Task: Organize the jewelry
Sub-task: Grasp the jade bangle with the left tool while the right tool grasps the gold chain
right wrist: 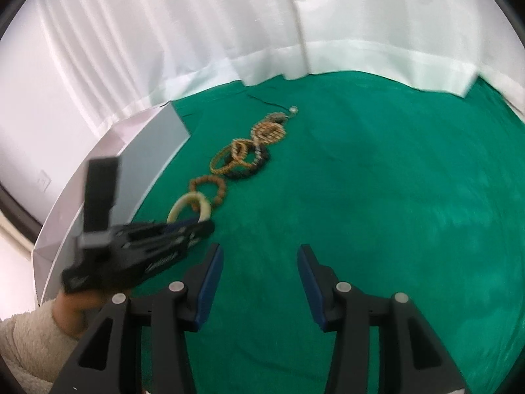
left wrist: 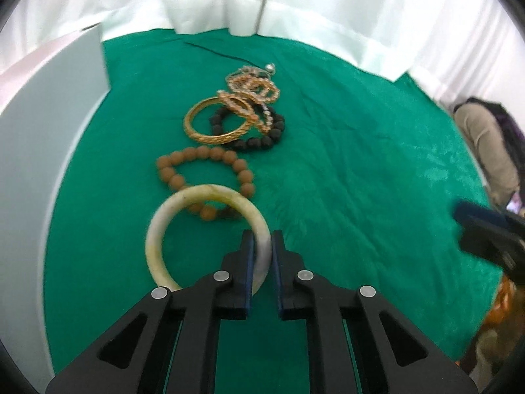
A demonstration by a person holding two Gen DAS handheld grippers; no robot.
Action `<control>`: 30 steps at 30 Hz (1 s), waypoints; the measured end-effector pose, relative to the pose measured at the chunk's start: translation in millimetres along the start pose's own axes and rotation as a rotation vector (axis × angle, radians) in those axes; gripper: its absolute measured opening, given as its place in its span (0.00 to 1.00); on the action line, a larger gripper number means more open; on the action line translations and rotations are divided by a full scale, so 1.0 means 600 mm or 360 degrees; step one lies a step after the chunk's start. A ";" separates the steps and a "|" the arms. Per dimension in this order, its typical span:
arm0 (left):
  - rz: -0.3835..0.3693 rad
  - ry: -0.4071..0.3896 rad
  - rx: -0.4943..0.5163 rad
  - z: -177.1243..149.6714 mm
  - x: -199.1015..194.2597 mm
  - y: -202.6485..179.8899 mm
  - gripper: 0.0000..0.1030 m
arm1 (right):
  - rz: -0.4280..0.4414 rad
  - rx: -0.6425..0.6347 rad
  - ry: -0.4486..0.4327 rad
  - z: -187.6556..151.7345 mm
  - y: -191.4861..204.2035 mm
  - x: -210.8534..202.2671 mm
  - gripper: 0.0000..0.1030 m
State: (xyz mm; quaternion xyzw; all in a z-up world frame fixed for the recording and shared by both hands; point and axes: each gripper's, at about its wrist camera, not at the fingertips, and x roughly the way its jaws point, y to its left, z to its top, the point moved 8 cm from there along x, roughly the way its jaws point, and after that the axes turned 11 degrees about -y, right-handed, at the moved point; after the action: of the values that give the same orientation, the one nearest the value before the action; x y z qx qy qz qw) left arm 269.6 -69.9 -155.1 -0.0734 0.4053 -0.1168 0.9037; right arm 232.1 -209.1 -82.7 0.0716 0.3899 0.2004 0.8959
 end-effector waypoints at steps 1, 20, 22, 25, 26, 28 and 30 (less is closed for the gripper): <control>-0.0007 -0.0006 -0.0014 0.000 -0.007 0.004 0.08 | 0.0026 -0.0054 0.0019 0.014 0.010 0.018 0.46; 0.0002 0.0055 -0.0083 -0.065 -0.044 0.048 0.08 | 0.0016 -0.0226 0.0209 0.159 0.015 0.331 0.37; -0.0002 0.0054 -0.0086 -0.063 -0.041 0.047 0.08 | 0.0014 -0.0172 0.0255 0.164 0.004 0.353 0.37; -0.0004 0.0060 -0.0089 -0.063 -0.040 0.047 0.08 | -0.0046 -0.0176 0.0359 0.155 0.003 0.383 0.29; -0.0004 0.0062 -0.0088 -0.063 -0.040 0.047 0.08 | -0.0080 -0.0188 0.0379 0.153 0.003 0.387 0.25; 0.0000 0.0067 -0.0091 -0.061 -0.040 0.047 0.08 | -0.0123 -0.0277 0.0424 0.153 0.013 0.391 0.14; 0.0000 0.0067 -0.0110 -0.057 -0.044 0.048 0.08 | -0.0124 -0.0271 0.0443 0.154 0.016 0.390 0.08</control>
State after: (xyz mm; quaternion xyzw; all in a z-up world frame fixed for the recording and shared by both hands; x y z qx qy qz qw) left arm 231.4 -36.6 -165.6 -0.1022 0.4280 -0.1043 0.8919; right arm 440.4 -100.5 -173.6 -0.0483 0.4942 0.2058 0.8433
